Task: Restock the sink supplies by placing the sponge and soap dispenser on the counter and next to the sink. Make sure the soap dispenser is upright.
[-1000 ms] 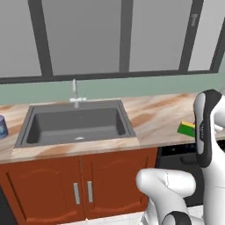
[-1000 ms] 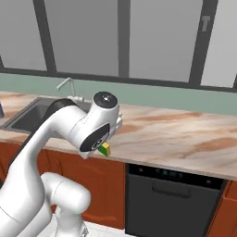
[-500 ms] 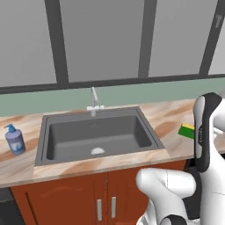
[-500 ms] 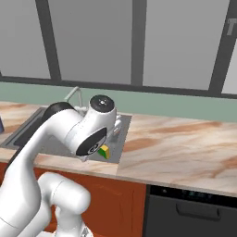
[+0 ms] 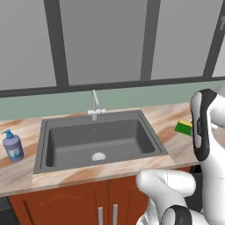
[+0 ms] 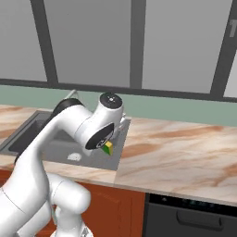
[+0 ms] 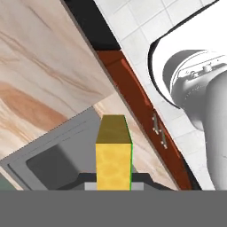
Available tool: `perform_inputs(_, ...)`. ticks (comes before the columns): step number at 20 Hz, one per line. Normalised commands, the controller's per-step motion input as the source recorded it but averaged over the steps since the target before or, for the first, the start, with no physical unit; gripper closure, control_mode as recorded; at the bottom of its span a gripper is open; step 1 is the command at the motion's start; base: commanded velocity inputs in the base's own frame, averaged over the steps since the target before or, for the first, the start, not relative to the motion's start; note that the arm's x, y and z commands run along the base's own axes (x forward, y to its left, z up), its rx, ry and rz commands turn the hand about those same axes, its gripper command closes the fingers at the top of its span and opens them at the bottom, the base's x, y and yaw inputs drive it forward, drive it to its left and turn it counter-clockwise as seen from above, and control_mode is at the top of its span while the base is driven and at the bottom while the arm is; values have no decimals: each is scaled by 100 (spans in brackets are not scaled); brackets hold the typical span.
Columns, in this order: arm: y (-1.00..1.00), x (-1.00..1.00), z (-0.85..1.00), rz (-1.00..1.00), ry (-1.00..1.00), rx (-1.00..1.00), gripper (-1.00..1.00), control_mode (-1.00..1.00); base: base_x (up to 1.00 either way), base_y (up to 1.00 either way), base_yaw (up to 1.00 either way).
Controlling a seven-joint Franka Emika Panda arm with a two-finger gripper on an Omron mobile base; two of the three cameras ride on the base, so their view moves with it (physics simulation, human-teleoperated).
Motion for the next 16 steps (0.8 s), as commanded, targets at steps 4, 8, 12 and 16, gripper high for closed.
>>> perform_inputs(4,-5,76,-16,0,14,17,100,-100,0,0,0)
perform_inputs(8,-31,45,-23,0,13,23,100,-100,0,0,0)
perform_inputs(12,-26,41,-23,0,14,20,100,-100,0,0,0)
perform_inputs(16,-12,38,-32,0,14,14,100,-100,0,0,0)
